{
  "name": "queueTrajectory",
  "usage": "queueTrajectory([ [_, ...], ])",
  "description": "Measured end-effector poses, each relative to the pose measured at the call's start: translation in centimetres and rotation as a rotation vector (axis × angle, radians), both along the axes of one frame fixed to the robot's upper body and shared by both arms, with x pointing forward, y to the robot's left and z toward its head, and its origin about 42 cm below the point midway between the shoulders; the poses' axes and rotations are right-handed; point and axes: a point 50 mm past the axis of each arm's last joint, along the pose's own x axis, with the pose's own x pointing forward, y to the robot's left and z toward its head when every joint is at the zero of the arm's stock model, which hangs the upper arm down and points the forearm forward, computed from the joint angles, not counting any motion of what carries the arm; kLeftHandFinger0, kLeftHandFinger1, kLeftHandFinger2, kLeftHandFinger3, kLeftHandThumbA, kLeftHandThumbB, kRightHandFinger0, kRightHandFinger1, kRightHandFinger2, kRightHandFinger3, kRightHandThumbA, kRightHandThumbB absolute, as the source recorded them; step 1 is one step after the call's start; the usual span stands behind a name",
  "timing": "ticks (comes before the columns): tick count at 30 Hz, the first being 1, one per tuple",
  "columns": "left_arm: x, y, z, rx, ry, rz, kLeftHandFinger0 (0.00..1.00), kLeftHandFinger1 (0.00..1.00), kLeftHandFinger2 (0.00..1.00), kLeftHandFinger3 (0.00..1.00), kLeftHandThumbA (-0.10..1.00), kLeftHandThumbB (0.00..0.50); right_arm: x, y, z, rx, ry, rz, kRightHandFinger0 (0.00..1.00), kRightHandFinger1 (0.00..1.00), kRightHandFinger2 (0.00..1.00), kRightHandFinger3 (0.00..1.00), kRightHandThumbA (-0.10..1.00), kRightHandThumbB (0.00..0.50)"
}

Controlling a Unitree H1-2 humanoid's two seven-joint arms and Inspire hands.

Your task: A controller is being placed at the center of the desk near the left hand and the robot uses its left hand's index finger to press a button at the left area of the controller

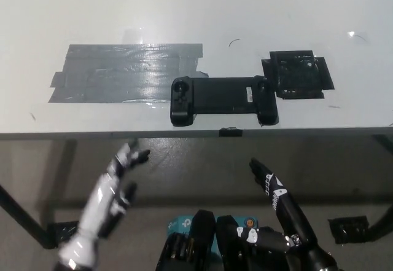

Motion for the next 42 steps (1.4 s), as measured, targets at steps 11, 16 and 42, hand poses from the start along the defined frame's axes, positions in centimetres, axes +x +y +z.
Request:
queueTrajectory([
  [11, 5.6, 4.1, 6.8, 0.101, 0.058, -0.083, 0.48, 0.00, 0.01, 1.00, 1.00, 0.405, 0.0, -0.2, 0.0, -0.005, 0.001, 0.000, 1.00, 1.00, 1.00, 1.00, 1.00, 0.259],
  [16, 8.1, 4.2, 9.2, 0.105, 0.123, -0.134, 0.10, 0.00, 0.14, 1.00, 1.00, 0.412, 0.0, -0.2, -0.1, -0.006, 0.002, 0.000, 1.00, 1.00, 1.00, 1.00, 1.00, 0.255],
  [42, 21.1, 1.6, 14.4, 0.401, 0.861, -0.528, 0.00, 0.00, 0.19, 1.00, 1.00, 0.409, 0.0, -0.7, -0.1, -0.022, 0.002, 0.001, 1.00, 1.00, 1.00, 1.00, 1.00, 0.273],
])
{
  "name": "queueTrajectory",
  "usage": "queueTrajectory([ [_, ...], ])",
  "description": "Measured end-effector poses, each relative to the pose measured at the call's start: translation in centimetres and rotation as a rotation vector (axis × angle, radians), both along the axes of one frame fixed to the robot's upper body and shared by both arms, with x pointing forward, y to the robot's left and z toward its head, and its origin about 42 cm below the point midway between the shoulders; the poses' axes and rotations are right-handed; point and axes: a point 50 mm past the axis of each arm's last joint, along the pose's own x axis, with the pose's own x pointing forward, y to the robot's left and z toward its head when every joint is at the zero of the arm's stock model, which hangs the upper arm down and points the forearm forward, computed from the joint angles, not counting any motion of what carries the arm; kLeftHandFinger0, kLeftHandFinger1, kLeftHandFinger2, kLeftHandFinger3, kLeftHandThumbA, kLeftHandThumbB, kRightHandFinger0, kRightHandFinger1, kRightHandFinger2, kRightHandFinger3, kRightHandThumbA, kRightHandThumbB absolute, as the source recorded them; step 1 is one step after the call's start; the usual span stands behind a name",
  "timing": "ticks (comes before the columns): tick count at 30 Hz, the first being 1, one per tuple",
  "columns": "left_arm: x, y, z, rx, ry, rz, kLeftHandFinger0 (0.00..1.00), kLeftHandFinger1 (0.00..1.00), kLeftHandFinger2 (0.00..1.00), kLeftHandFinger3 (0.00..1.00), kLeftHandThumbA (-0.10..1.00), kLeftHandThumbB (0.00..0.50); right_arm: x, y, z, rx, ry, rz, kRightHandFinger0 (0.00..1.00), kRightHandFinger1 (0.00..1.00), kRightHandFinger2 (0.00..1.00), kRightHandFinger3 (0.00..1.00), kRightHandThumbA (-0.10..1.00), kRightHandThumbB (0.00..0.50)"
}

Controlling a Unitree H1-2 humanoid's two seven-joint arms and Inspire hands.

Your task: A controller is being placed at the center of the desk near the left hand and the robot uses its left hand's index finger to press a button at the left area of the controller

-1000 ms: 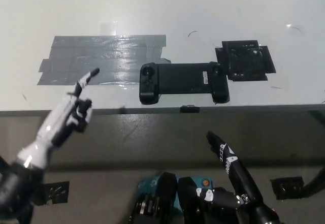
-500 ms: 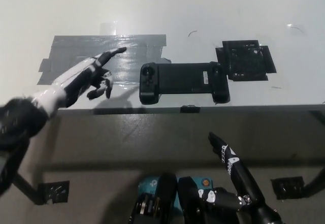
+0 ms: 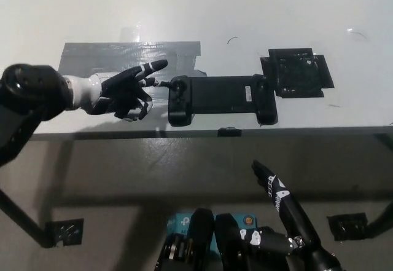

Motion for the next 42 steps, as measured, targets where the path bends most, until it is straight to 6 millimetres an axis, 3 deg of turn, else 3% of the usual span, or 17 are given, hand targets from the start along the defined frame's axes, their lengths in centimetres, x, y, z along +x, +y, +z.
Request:
queueTrajectory([
  [6, 0.9, 0.0, 2.2, 0.030, 0.079, -0.047, 0.00, 0.00, 0.10, 1.00, 1.00, 0.395, 0.0, 0.1, 0.7, 0.003, -0.025, 0.005, 1.00, 1.00, 1.00, 1.00, 1.00, 0.272],
  [8, 1.1, 0.0, 3.3, 0.038, 0.071, -0.052, 0.00, 0.00, 0.15, 1.00, 1.00, 0.380, 0.0, 0.1, 1.1, 0.003, -0.039, 0.009, 1.00, 1.00, 1.00, 1.00, 1.00, 0.273],
  [9, 1.1, -0.1, 3.5, 0.041, 0.069, -0.052, 0.00, 0.00, 0.22, 1.00, 1.00, 0.387, 0.0, 0.1, 1.2, 0.003, -0.042, 0.011, 1.00, 1.00, 1.00, 1.00, 1.00, 0.271],
  [11, 1.2, -0.2, 3.9, 0.042, 0.069, -0.052, 0.00, 0.00, 0.26, 1.00, 1.00, 0.398, 0.1, 0.2, 1.3, 0.003, -0.048, 0.015, 1.00, 1.00, 1.00, 1.00, 1.00, 0.271],
  [15, 1.2, -0.2, 3.8, 0.040, 0.079, -0.046, 0.00, 0.00, 0.23, 1.00, 1.00, 0.409, 0.1, 0.2, 1.4, 0.000, -0.052, 0.019, 1.00, 1.00, 1.00, 1.00, 1.00, 0.265],
  [19, 1.2, -0.2, 3.8, 0.037, 0.073, -0.035, 0.00, 0.00, 0.29, 1.00, 1.00, 0.410, 0.1, 0.2, 1.6, -0.002, -0.056, 0.024, 1.00, 1.00, 1.00, 1.00, 1.00, 0.270],
  [25, 1.3, -0.4, 3.5, 0.042, 0.067, -0.021, 0.00, 0.00, 0.28, 1.00, 1.00, 0.401, 0.1, 0.2, 1.8, -0.003, -0.061, 0.031, 1.00, 1.00, 1.00, 1.00, 1.00, 0.267],
  [30, 1.4, -0.6, 3.1, 0.053, 0.068, -0.015, 0.00, 0.00, 0.33, 1.00, 1.00, 0.407, 0.1, 0.2, 1.8, -0.003, -0.062, 0.034, 1.00, 1.00, 1.00, 1.00, 1.00, 0.255],
  [36, 1.6, -0.8, 2.6, 0.075, 0.074, -0.004, 0.00, 0.00, 0.26, 1.00, 1.00, 0.418, 0.2, 0.2, 1.9, -0.004, -0.066, 0.035, 1.00, 1.00, 1.00, 1.00, 1.00, 0.260],
  [42, 1.7, -0.9, 2.4, 0.100, 0.062, -0.001, 0.00, 0.01, 0.28, 1.00, 1.00, 0.415, 0.4, 0.3, 2.1, -0.004, -0.071, 0.036, 1.00, 1.00, 1.00, 1.00, 1.00, 0.266],
])
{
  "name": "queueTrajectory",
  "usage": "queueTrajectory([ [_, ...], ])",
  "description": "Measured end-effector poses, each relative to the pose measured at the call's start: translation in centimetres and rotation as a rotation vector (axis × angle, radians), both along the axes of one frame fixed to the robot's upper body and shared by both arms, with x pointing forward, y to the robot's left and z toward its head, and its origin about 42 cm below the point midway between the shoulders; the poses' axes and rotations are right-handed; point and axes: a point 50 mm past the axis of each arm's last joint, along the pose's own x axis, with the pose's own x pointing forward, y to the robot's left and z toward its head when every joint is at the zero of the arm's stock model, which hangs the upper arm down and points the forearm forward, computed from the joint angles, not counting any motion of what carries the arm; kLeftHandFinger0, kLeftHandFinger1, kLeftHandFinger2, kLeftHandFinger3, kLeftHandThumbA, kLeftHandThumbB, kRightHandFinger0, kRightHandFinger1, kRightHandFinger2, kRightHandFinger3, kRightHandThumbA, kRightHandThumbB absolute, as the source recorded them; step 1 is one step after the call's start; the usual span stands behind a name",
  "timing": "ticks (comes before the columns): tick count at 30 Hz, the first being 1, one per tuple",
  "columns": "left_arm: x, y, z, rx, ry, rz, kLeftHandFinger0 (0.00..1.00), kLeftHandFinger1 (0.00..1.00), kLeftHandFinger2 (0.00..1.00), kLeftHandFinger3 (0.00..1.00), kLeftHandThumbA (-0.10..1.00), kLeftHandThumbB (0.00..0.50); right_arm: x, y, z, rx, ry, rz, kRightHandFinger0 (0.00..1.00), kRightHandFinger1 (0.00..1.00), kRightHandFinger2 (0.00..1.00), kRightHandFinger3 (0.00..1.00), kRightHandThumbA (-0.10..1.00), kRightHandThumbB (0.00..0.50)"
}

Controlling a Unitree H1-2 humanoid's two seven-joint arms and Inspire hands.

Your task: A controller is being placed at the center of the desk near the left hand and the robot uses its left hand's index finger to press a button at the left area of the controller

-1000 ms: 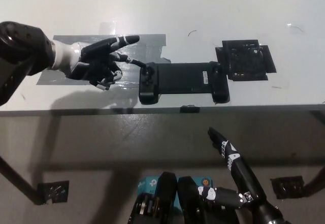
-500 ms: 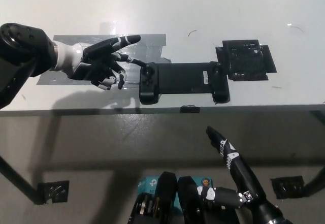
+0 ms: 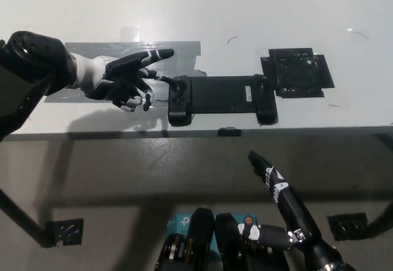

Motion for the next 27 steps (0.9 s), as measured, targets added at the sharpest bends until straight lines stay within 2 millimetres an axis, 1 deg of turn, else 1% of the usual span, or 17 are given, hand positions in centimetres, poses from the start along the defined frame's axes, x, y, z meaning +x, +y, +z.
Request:
queueTrajectory([
  [2, 0.0, 0.1, -0.2, 0.001, -0.002, 0.005, 0.00, 0.00, 0.29, 1.00, 1.00, 0.401, 0.1, 0.0, 0.1, 0.000, -0.004, 0.002, 1.00, 1.00, 1.00, 1.00, 1.00, 0.269],
  [5, 0.0, -0.1, -0.6, -0.006, 0.001, 0.008, 0.00, 0.00, 0.33, 1.00, 1.00, 0.413, 0.2, 0.1, 0.2, 0.000, -0.007, 0.003, 1.00, 1.00, 1.00, 1.00, 1.00, 0.272],
  [7, -0.1, -0.3, -1.0, -0.005, 0.007, 0.008, 0.00, 0.03, 0.37, 1.00, 1.00, 0.430, 0.2, 0.1, 0.2, -0.002, -0.007, 0.002, 1.00, 1.00, 1.00, 1.00, 1.00, 0.261],
  [9, -0.1, -0.6, -1.6, -0.004, 0.014, 0.004, 0.00, 0.07, 0.44, 1.00, 1.00, 0.426, 0.2, 0.1, 0.2, -0.004, -0.008, 0.002, 1.00, 1.00, 1.00, 1.00, 1.00, 0.263],
  [10, -0.2, -0.7, -1.7, -0.004, 0.015, 0.003, 0.00, 0.07, 0.44, 1.00, 1.00, 0.419, 0.2, 0.1, 0.2, -0.005, -0.008, 0.002, 1.00, 1.00, 1.00, 1.00, 1.00, 0.263],
  [12, -0.2, -0.7, -1.7, -0.004, 0.015, 0.003, 0.00, 0.05, 0.41, 1.00, 1.00, 0.422, 0.2, 0.1, 0.2, -0.006, -0.009, 0.002, 1.00, 1.00, 1.00, 1.00, 1.00, 0.266],
  [14, -0.2, -0.7, -1.7, -0.006, 0.013, 0.005, 0.00, 0.05, 0.40, 1.00, 1.00, 0.431, 0.2, 0.1, 0.2, -0.007, -0.009, 0.002, 1.00, 1.00, 1.00, 1.00, 1.00, 0.268],
  [17, -0.2, -0.6, -1.7, -0.004, 0.010, 0.007, 0.00, 0.04, 0.37, 1.00, 1.00, 0.424, 0.3, 0.1, 0.3, -0.007, -0.011, 0.003, 1.00, 1.00, 1.00, 1.00, 1.00, 0.265],
  [18, -0.2, -0.5, -1.7, -0.002, 0.011, 0.008, 0.00, 0.04, 0.36, 1.00, 1.00, 0.415, 0.4, 0.1, 0.3, -0.007, -0.014, 0.004, 1.00, 1.00, 1.00, 1.00, 1.00, 0.258],
  [20, -0.2, -0.5, -1.9, -0.002, 0.013, 0.009, 0.00, 0.00, 0.30, 1.00, 1.00, 0.412, 0.4, 0.2, 0.4, -0.008, -0.016, 0.004, 1.00, 1.00, 1.00, 1.00, 1.00, 0.270],
  [22, -0.3, -0.5, -2.2, -0.002, 0.015, 0.008, 0.00, 0.00, 0.29, 1.00, 1.00, 0.419, 0.4, 0.2, 0.4, -0.008, -0.016, 0.005, 1.00, 1.00, 1.00, 1.00, 1.00, 0.282],
  [23, -0.4, -0.5, -2.3, -0.001, 0.015, 0.006, 0.00, 0.00, 0.29, 1.00, 1.00, 0.414, 0.4, 0.2, 0.4, -0.008, -0.016, 0.005, 1.00, 1.00, 1.00, 1.00, 1.00, 0.283],
  [24, -0.5, -0.5, -2.4, -0.003, 0.017, 0.006, 0.00, 0.00, 0.27, 1.00, 1.00, 0.417, 0.4, 0.2, 0.4, -0.008, -0.016, 0.005, 1.00, 1.00, 1.00, 1.00, 1.00, 0.282],
  [25, -0.5, -0.5, -2.6, -0.005, 0.019, 0.006, 0.00, 0.00, 0.25, 1.00, 1.00, 0.419, 0.4, 0.2, 0.4, -0.008, -0.015, 0.005, 1.00, 1.00, 1.00, 1.00, 1.00, 0.270],
  [26, -0.5, -0.5, -2.7, -0.006, 0.020, 0.006, 0.00, 0.00, 0.25, 1.00, 1.00, 0.419, 0.4, 0.2, 0.4, -0.008, -0.015, 0.005, 1.00, 1.00, 1.00, 1.00, 1.00, 0.270],
  [27, -0.5, -0.6, -2.7, -0.007, 0.021, 0.006, 0.00, 0.00, 0.25, 1.00, 1.00, 0.410, 0.4, 0.2, 0.4, -0.008, -0.015, 0.005, 1.00, 1.00, 1.00, 1.00, 1.00, 0.263],
])
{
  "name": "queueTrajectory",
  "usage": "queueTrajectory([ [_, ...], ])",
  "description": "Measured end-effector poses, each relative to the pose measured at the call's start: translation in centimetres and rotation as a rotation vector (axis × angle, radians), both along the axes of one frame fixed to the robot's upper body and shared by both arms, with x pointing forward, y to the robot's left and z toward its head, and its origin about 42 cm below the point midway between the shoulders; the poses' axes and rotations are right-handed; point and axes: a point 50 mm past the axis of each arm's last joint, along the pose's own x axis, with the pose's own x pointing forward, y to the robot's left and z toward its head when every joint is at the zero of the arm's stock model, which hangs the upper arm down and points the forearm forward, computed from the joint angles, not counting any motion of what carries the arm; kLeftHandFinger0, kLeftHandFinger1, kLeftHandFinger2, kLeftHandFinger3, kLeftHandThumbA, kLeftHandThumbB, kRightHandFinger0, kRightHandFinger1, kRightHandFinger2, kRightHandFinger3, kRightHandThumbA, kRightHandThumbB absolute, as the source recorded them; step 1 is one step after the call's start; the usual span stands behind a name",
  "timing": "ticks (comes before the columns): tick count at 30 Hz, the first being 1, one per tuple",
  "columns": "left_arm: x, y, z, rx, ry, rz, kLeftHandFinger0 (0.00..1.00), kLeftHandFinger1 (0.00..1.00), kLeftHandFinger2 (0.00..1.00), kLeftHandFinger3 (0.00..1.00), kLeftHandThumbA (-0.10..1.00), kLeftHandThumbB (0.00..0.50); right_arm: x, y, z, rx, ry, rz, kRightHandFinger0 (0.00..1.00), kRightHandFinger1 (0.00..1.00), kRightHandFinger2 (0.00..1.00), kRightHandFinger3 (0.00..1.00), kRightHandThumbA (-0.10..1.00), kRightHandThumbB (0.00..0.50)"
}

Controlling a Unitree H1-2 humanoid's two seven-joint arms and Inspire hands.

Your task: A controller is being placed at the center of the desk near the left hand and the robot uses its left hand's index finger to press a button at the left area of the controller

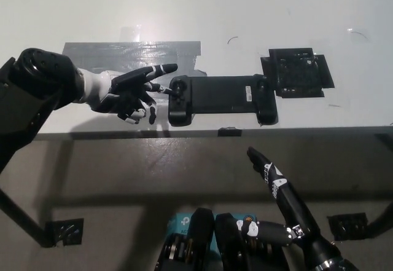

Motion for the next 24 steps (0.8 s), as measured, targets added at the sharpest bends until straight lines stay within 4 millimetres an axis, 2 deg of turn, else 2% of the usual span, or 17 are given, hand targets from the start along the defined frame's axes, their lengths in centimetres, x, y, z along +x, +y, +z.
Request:
queueTrajectory([
  [8, -0.01, -0.14, 0.25, -0.009, -0.008, -0.003, 0.00, 0.00, 0.31, 1.00, 1.00, 0.395, 0.06, 0.03, 0.06, -0.001, -0.002, 0.001, 1.00, 1.00, 1.00, 1.00, 1.00, 0.269],
  [10, 0.02, -0.06, 0.20, -0.013, -0.004, 0.000, 0.00, 0.00, 0.32, 1.00, 1.00, 0.406, 0.10, 0.05, 0.10, 0.000, -0.003, 0.001, 1.00, 1.00, 1.00, 1.00, 1.00, 0.270],
  [21, 0.01, -0.22, -0.21, -0.032, 0.021, -0.004, 0.00, 0.00, 0.30, 1.00, 1.00, 0.422, 0.20, 0.12, 0.19, 0.000, -0.005, 0.003, 1.00, 1.00, 1.00, 1.00, 1.00, 0.267],
  [24, 0.00, -0.43, -0.43, -0.037, 0.030, -0.007, 0.00, 0.00, 0.27, 1.00, 1.00, 0.415, 0.22, 0.13, 0.21, 0.000, -0.006, 0.004, 1.00, 1.00, 1.00, 1.00, 1.00, 0.270],
])
